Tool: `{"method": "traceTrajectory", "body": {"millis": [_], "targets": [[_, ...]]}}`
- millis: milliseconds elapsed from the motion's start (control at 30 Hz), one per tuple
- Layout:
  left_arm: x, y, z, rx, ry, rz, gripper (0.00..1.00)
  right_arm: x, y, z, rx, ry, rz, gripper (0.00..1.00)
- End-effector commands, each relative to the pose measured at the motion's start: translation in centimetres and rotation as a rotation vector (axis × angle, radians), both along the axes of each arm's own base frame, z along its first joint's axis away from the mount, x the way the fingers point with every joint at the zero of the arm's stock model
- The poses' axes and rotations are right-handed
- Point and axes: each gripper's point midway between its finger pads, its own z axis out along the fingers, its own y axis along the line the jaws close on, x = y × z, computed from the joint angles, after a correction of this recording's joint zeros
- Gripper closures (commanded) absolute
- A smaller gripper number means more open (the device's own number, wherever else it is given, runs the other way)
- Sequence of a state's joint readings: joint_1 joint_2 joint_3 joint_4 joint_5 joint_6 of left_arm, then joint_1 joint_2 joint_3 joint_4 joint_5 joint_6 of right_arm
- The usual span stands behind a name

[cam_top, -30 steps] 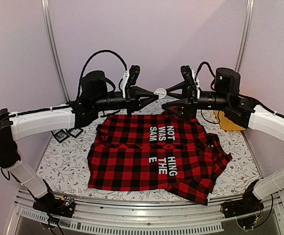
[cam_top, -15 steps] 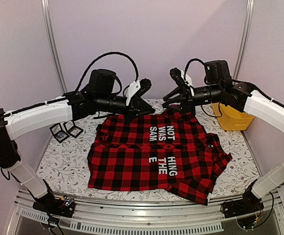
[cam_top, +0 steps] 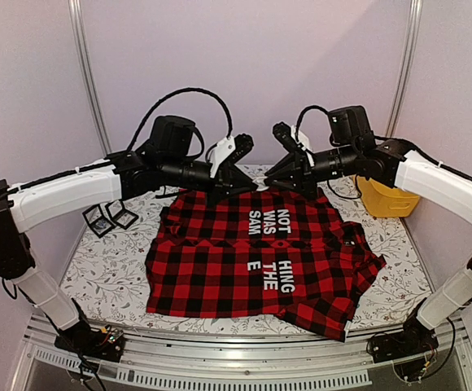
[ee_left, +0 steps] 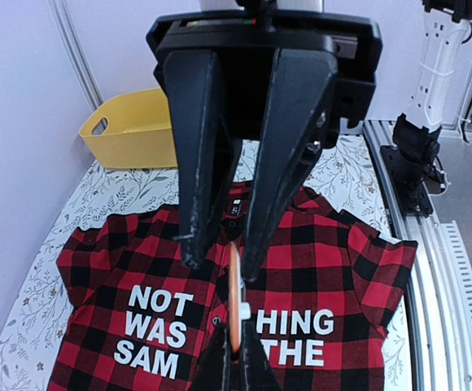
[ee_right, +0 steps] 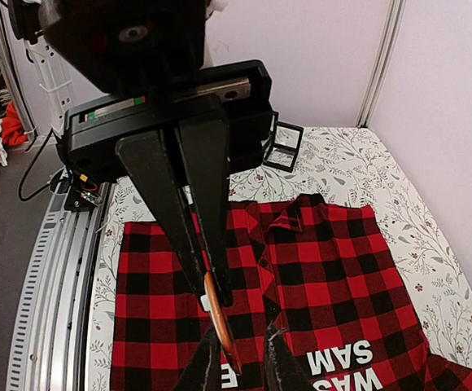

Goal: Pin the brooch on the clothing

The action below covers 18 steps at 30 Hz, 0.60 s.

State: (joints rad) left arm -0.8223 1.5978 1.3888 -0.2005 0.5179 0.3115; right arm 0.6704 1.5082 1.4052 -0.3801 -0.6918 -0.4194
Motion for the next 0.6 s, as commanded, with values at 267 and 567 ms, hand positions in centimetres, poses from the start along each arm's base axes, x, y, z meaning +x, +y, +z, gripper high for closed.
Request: {"method": "traceTrajectory", "body": {"millis": [267,567], "targets": [[-0.7,-0.8,0.5,-0.009,0.003,-0.046,1.00,-0.4,0.7,0.9,0.042,-0.006,0.026,1.00],[9.3,4.7,-4.9,-0.070,0.261,0.491,0.42,7.5,-5.3,-4.1,0.051,0.255,-0.410,1.00]]}}
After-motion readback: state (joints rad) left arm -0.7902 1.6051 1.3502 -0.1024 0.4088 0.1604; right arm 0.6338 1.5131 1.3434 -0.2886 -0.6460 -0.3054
